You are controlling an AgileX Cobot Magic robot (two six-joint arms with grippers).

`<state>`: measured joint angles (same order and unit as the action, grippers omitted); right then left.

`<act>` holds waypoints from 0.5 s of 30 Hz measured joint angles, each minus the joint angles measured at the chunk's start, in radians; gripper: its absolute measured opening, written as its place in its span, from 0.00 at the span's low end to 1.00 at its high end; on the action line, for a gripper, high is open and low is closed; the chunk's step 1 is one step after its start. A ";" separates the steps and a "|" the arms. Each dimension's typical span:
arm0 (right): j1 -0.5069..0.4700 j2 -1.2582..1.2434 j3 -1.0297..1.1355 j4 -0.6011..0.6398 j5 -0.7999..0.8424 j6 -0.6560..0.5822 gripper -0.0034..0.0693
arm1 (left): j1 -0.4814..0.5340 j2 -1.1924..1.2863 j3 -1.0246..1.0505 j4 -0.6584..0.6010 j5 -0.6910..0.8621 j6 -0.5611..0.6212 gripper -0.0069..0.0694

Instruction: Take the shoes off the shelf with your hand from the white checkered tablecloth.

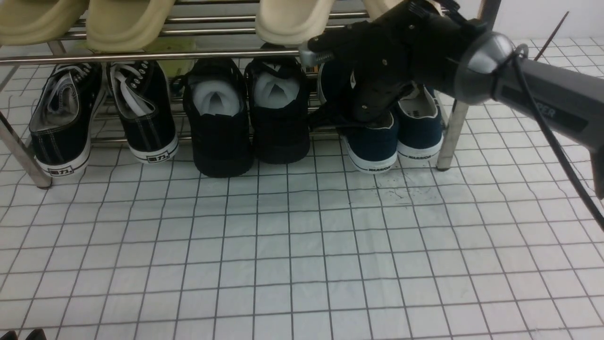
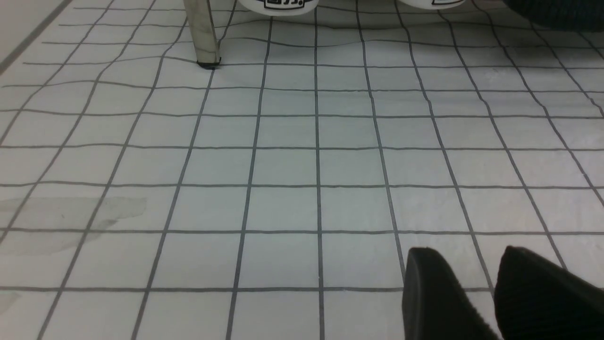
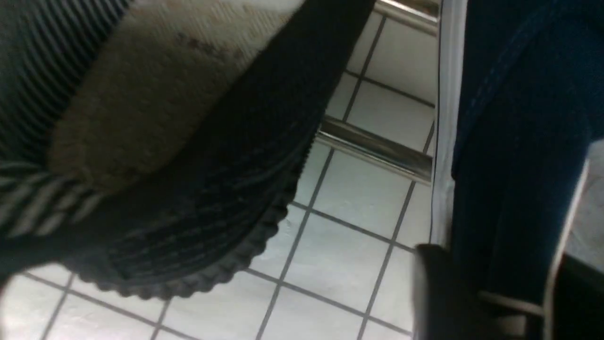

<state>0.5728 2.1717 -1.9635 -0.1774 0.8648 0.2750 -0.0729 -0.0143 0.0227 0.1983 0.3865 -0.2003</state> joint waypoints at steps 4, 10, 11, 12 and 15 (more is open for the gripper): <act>0.000 0.002 -0.016 0.004 0.028 0.011 0.09 | 0.000 0.000 0.000 0.000 0.000 0.000 0.41; 0.012 -0.055 -0.031 0.024 0.200 0.012 0.09 | 0.000 0.000 0.000 0.000 0.000 0.000 0.41; 0.017 -0.079 -0.032 0.033 0.236 0.012 0.09 | 0.000 0.000 0.000 0.000 0.000 0.000 0.41; 0.018 -0.083 -0.032 0.034 0.241 0.012 0.09 | 0.000 0.000 0.000 0.000 0.000 0.000 0.41; 0.026 -0.140 -0.034 0.051 0.295 0.009 0.09 | 0.000 0.000 0.000 0.000 0.000 0.000 0.41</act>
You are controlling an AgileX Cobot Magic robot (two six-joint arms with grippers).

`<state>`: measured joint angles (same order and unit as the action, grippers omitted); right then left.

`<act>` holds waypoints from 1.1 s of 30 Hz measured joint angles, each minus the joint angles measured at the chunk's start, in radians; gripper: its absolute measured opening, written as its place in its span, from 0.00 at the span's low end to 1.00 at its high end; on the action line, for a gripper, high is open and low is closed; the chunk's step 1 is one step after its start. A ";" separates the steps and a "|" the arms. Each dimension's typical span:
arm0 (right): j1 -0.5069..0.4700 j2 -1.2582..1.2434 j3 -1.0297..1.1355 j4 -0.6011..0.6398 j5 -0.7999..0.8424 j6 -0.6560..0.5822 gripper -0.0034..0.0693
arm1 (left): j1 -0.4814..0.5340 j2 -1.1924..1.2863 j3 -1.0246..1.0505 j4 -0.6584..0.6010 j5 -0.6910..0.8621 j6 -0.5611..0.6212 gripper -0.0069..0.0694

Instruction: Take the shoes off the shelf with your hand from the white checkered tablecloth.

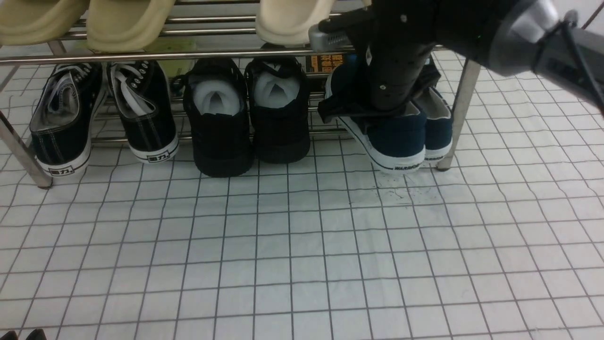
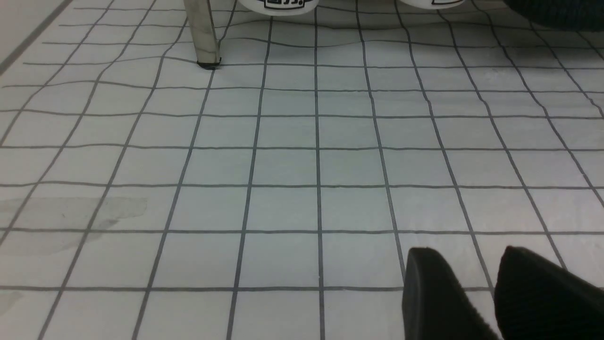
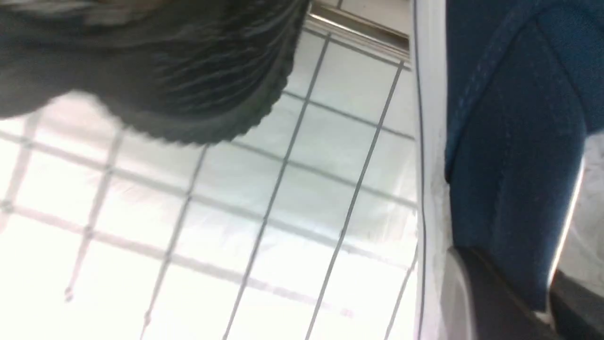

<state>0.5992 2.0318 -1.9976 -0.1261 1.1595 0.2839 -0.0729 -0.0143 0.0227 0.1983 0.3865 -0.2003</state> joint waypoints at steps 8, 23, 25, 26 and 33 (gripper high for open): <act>0.024 -0.130 -0.002 0.006 0.109 -0.005 0.09 | 0.000 0.000 0.000 0.000 0.000 0.000 0.41; 0.353 -0.559 0.529 -0.019 0.094 0.278 0.09 | 0.000 0.000 0.000 0.000 0.000 0.000 0.41; 0.393 -0.548 0.622 -0.009 0.049 0.351 0.09 | 0.000 0.000 0.000 0.000 0.000 0.000 0.41; 0.401 -0.530 0.650 -0.005 0.018 0.378 0.09 | 0.000 0.000 0.000 0.000 0.000 0.000 0.41; 0.404 -0.379 0.673 -0.075 -0.209 0.454 0.09 | 0.000 0.000 0.000 0.000 0.000 0.000 0.41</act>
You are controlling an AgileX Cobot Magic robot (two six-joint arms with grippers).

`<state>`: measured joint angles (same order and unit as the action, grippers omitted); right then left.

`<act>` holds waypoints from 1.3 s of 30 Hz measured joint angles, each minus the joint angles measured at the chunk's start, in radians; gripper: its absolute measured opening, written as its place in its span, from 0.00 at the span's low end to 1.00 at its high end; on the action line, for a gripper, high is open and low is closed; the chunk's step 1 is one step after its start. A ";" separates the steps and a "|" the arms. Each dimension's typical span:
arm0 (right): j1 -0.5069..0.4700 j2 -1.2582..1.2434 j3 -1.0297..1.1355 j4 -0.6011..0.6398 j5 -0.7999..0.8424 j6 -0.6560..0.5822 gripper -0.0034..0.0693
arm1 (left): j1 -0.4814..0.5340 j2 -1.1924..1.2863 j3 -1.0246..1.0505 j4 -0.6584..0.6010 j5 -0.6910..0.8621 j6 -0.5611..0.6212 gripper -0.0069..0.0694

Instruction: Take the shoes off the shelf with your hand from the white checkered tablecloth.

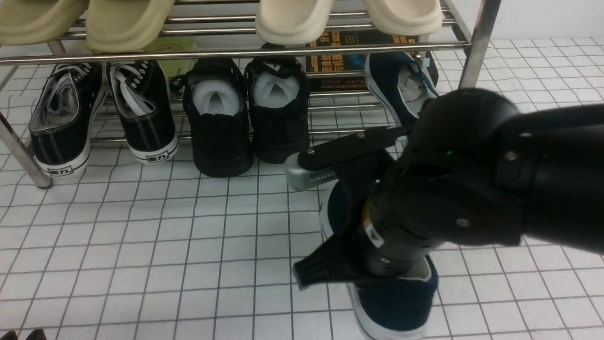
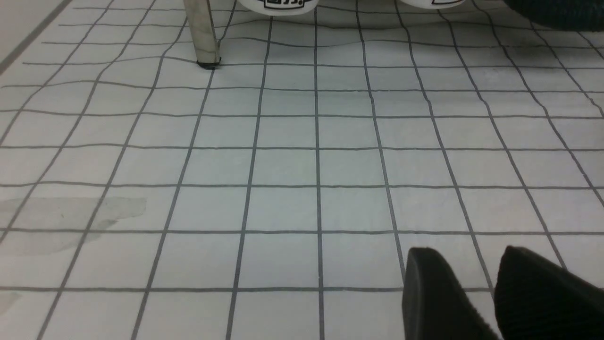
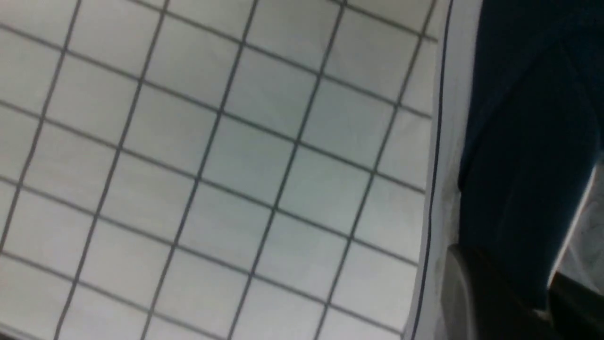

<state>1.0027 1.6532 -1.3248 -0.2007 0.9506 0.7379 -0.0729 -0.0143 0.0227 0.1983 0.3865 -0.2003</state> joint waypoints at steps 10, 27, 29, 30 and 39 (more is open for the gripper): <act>0.000 0.169 -0.041 -0.129 -0.144 0.180 0.10 | 0.000 0.000 0.000 0.000 0.000 0.000 0.41; -0.091 0.102 -0.291 -0.005 0.148 -0.037 0.50 | -0.001 0.000 0.000 0.000 0.000 0.000 0.41; -0.150 0.062 -0.366 -0.001 0.229 -0.124 0.32 | -0.001 0.000 0.000 0.000 0.000 0.000 0.41; -0.179 0.038 -0.391 -0.007 0.246 -0.155 0.21 | -0.001 0.000 0.000 0.000 0.000 0.000 0.41; -0.419 0.012 -0.429 -0.037 0.298 -0.221 0.12 | -0.001 0.000 0.000 0.000 0.000 0.000 0.41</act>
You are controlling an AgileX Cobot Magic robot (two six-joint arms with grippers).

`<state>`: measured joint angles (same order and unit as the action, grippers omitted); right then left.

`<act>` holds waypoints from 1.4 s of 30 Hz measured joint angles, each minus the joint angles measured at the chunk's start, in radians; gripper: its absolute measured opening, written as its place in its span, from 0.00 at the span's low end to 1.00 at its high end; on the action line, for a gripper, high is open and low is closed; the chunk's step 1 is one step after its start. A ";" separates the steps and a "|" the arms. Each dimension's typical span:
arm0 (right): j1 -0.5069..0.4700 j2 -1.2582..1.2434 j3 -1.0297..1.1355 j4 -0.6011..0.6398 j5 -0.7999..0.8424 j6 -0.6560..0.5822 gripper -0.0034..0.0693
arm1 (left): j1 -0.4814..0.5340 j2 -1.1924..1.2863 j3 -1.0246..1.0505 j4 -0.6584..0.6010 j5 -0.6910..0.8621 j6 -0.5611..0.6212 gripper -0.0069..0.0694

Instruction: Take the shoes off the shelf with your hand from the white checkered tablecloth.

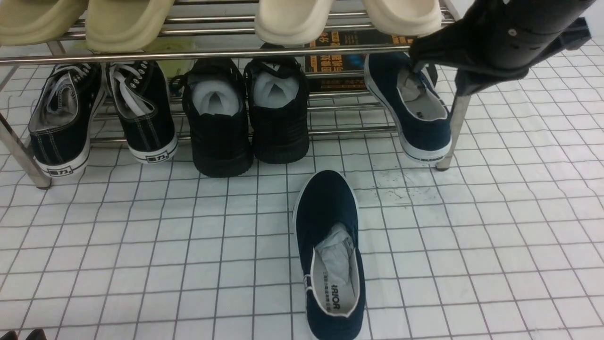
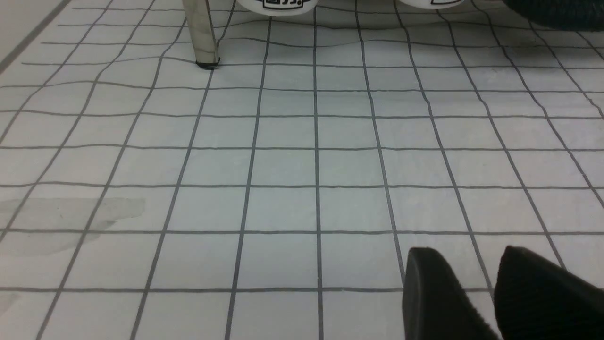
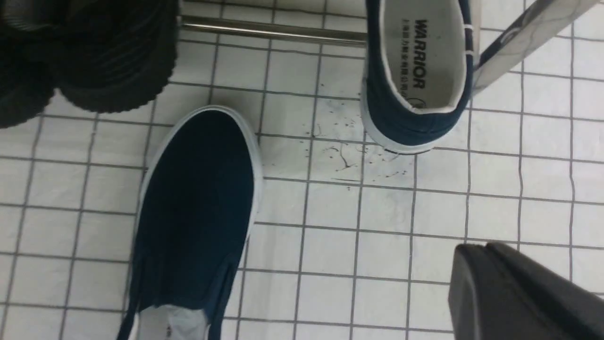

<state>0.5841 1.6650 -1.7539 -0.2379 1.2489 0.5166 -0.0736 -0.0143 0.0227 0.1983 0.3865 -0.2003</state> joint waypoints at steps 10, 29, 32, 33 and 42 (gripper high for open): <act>-0.011 0.236 0.000 -0.047 -0.264 -0.122 0.66 | 0.000 0.000 0.000 0.000 0.000 0.000 0.41; -0.076 0.392 0.000 -0.141 -0.408 -0.062 0.13 | 0.000 0.000 0.000 0.000 0.000 0.000 0.41; -0.049 0.354 0.003 -0.104 -0.320 -0.077 0.07 | 0.000 0.000 0.000 0.000 0.000 0.000 0.41; -0.037 0.333 0.004 -0.094 -0.267 -0.085 0.07 | 0.000 0.000 0.000 0.000 0.000 0.000 0.41; 0.106 0.071 0.108 -0.050 -0.024 -0.082 0.07 | 0.000 0.000 0.000 0.000 0.000 0.000 0.41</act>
<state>0.6906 1.7364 -1.6460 -0.2883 1.2246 0.4346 -0.0736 -0.0143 0.0227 0.1983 0.3865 -0.2003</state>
